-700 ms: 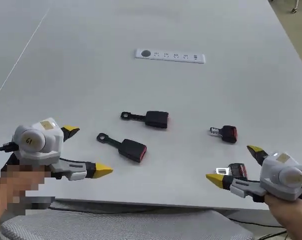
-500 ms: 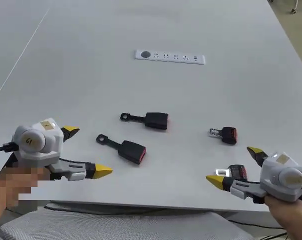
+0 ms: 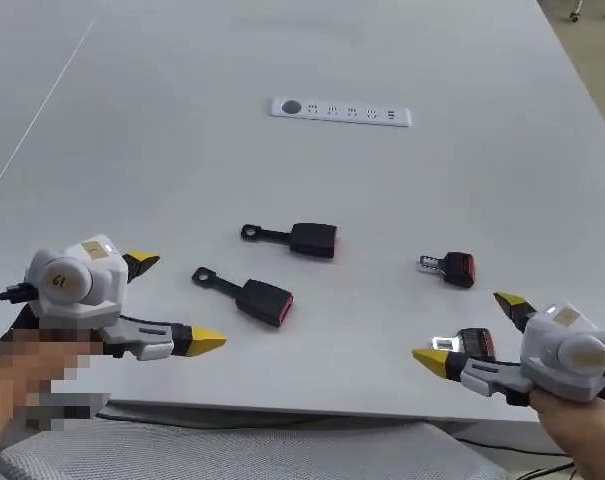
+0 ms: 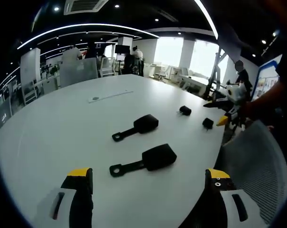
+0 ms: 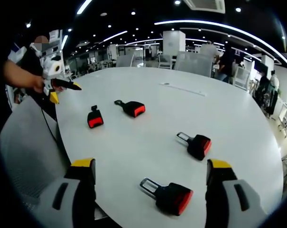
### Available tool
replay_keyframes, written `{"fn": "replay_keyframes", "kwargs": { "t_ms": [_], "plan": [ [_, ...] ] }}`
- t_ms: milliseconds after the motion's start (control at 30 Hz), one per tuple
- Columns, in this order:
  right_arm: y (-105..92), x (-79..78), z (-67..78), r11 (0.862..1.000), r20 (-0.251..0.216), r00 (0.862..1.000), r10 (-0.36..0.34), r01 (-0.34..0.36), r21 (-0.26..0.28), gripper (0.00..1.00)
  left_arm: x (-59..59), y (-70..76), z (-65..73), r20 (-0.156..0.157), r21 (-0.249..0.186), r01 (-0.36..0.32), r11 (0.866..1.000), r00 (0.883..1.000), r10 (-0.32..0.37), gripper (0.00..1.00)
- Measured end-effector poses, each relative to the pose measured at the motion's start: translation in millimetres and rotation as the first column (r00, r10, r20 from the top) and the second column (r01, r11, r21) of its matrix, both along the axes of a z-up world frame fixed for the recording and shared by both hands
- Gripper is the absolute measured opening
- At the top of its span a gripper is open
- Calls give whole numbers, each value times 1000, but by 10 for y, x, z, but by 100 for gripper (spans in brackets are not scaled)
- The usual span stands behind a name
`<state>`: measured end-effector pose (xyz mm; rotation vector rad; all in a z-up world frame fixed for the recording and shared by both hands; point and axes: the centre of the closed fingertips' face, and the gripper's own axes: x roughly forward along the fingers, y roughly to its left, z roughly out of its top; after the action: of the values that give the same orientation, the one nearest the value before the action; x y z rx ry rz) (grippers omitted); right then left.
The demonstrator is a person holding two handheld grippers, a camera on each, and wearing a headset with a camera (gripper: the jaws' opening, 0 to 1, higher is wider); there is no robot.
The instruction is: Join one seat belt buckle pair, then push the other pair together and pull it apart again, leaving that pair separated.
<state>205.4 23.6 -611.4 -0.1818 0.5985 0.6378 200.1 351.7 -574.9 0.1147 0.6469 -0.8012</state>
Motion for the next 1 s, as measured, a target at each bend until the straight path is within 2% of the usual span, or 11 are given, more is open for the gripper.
{"fn": "replay_keyframes", "kwargs": {
  "t_ms": [1000],
  "plan": [
    [19, 17, 1, 1000, -2, 1000, 11, -11, -4, 98, 2, -4, 7, 1, 1, 4, 1000, 1000, -4, 100]
  ]
}}
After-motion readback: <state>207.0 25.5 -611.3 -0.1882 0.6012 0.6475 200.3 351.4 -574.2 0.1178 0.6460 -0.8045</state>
